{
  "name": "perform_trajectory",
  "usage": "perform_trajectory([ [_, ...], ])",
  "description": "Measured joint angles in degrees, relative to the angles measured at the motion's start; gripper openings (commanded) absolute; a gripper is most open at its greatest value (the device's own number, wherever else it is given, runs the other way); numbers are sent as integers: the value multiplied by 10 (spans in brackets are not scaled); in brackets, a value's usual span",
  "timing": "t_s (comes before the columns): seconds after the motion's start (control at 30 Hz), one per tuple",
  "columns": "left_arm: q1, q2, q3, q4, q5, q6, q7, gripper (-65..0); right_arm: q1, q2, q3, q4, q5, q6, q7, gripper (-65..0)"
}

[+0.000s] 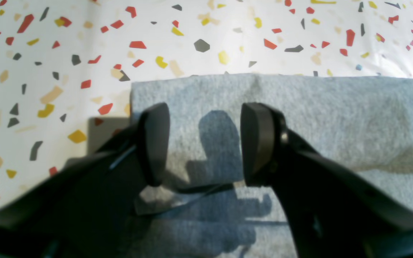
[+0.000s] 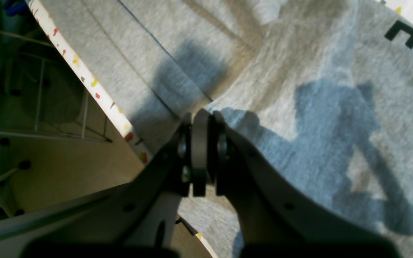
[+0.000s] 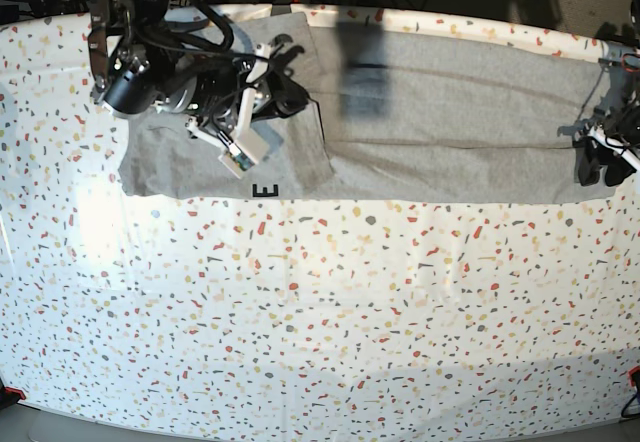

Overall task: Fold the T-shirt properly
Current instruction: 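Grasp the folded shirt end with the right gripper and fold it inward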

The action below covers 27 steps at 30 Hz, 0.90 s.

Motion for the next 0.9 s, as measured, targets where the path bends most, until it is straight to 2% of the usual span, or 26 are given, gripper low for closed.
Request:
perform_trajectory([
  [0.13,0,0,0,0,0,0,0,-338,0,0,0,0,0,0,0,-634],
  [0.27,0,0,0,0,0,0,0,-338,0,0,0,0,20,0,-2,-428],
  [0.33,0,0,0,0,0,0,0,-338,0,0,0,0,63,0,-7,-371],
  [0.43,0,0,0,0,0,0,0,-338,2,0,0,0,115,2,-7,-363],
  [0.53,0,-2,0,0,0,0,1,-338,16,0,0,0,120,7,-7,-363],
  [0.6,0,-8,0,0,0,0,1,-338,30,0,2,0,101,9,-6,-364],
  [0.77,0,-31,0,0,0,0,17,-338,55,0,37,0,-5,9,-1,-364],
  [0.9,9,-52,0,0,-15,0,15,-338,53,0,82,0,-9,9,0,-364],
])
